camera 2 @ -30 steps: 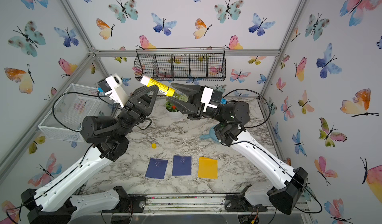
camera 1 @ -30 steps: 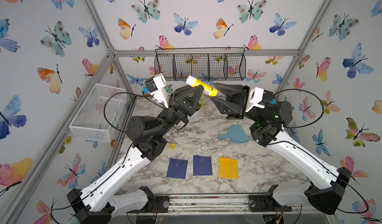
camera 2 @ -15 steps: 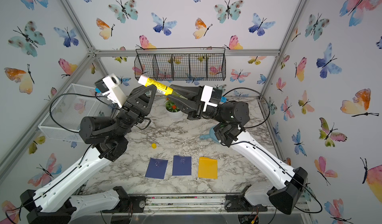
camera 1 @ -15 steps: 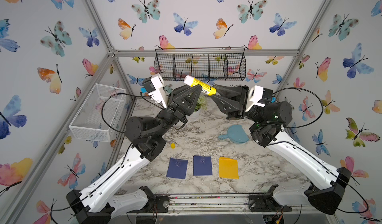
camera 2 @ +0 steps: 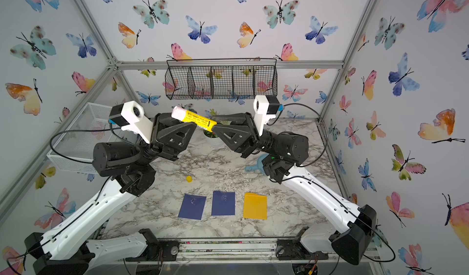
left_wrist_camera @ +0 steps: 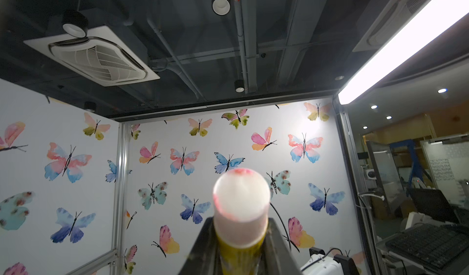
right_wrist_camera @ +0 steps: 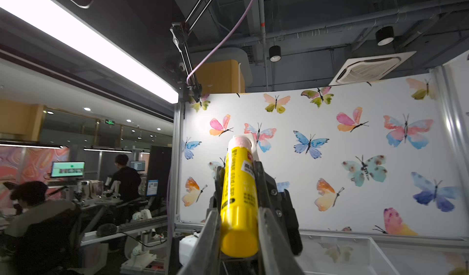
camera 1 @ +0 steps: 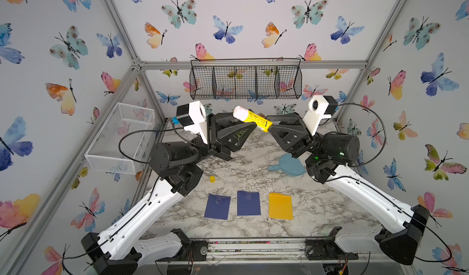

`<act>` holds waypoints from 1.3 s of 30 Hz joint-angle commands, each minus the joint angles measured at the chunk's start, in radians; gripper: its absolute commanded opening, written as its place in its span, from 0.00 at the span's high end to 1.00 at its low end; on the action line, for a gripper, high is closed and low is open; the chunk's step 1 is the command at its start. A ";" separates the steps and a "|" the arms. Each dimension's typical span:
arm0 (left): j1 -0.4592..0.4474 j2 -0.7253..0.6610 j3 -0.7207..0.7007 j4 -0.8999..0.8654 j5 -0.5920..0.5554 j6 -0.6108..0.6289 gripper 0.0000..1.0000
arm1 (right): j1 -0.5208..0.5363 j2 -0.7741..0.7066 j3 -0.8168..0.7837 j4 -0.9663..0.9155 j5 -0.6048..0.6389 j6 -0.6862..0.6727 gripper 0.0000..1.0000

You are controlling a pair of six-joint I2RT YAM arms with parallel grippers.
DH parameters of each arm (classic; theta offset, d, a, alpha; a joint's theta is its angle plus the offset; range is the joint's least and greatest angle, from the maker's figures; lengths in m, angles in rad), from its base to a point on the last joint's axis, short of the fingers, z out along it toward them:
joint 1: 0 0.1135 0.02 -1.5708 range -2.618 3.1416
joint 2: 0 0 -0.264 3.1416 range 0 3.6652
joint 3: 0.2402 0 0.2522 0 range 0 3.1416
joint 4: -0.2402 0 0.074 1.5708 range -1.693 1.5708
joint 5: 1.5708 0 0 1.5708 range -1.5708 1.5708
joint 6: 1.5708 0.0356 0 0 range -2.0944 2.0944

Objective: Seal the envelope with a glue stick
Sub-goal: Unscrew the glue stick.

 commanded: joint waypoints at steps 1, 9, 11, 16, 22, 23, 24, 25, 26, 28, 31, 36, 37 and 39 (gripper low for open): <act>-0.005 0.005 0.077 0.042 0.271 0.143 1.00 | 0.001 -0.001 -0.016 0.092 -0.050 0.271 0.91; -0.005 -0.014 0.056 0.026 0.168 0.162 1.00 | 0.001 -0.054 -0.035 0.039 -0.019 0.125 0.64; -0.005 -0.029 0.011 0.068 0.053 0.096 1.00 | 0.001 -0.087 -0.022 -0.098 0.009 -0.062 0.53; -0.007 -0.050 -0.051 0.104 -0.194 -0.149 1.00 | 0.001 -0.132 -0.014 -0.299 0.122 -0.504 0.46; -0.007 -0.064 -0.080 -0.017 -0.378 -0.339 1.00 | 0.001 -0.079 0.062 -0.437 0.075 -0.925 0.46; -0.008 -0.065 -0.085 -0.027 -0.388 -0.356 1.00 | 0.001 -0.072 0.076 -0.467 0.078 -0.989 0.46; -0.007 -0.065 -0.088 -0.030 -0.393 -0.371 1.00 | 0.001 -0.068 0.086 -0.496 0.098 -1.046 0.46; -0.007 -0.067 -0.090 -0.031 -0.396 -0.384 1.00 | 0.001 -0.063 0.091 -0.509 0.130 -1.087 0.46; -0.008 -0.067 -0.090 -0.033 -0.398 -0.391 1.00 | 0.001 -0.061 0.093 -0.513 0.158 -1.108 0.46; -0.007 -0.070 -0.087 -0.048 -0.405 -0.399 1.00 | 0.001 -0.057 0.100 -0.515 0.182 -1.154 0.47; -0.007 -0.073 -0.085 -0.066 -0.421 -0.398 1.00 | 0.001 -0.040 0.124 -0.537 0.184 -1.180 0.52; -0.008 -0.073 -0.086 -0.080 -0.428 -0.403 1.00 | 0.001 -0.024 0.135 -0.537 0.183 -1.159 0.57; -0.008 -0.074 -0.087 -0.085 -0.431 -0.403 1.00 | 0.001 -0.024 0.133 -0.532 0.180 -1.151 0.58; -0.007 -0.076 -0.090 -0.091 -0.439 -0.402 1.00 | 0.001 -0.021 0.132 -0.518 0.172 -1.135 0.58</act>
